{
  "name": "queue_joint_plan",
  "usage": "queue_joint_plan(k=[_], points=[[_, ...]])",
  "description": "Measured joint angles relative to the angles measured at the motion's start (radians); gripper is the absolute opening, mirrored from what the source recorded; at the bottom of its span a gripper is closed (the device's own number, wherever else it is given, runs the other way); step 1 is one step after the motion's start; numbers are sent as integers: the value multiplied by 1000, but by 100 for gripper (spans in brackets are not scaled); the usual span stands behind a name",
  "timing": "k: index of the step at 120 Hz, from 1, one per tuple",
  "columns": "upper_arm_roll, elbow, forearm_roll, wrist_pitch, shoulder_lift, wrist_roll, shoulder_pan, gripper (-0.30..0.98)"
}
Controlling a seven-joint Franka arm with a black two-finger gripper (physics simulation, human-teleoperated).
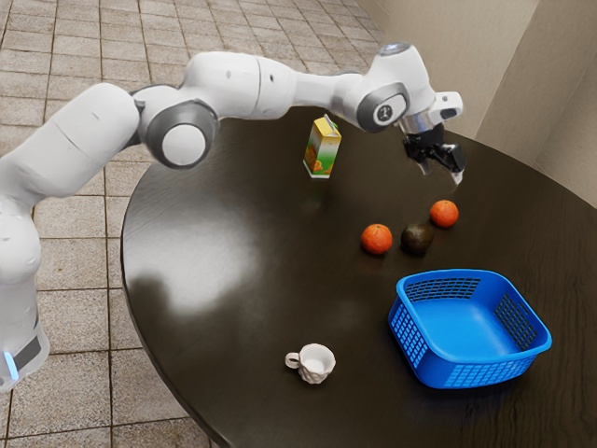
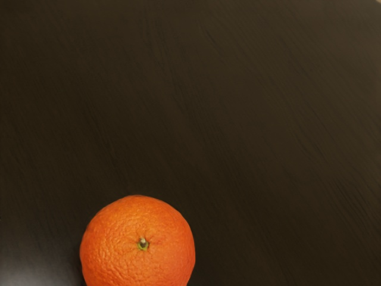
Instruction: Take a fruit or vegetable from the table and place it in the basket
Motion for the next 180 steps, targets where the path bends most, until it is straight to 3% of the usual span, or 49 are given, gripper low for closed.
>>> queue_joint_plan(k=[6, 36, 57, 154, 180], points=[[19, 0, 13, 60, 6, -4, -4, 69], [43, 0, 248, 224, 113, -13, -38, 68], [41, -1, 314, 267, 124, -10, -56, 68], [26, 10, 340, 343, 215, 39, -74, 63], [30, 10, 342, 349, 216, 42, -79, 41]])
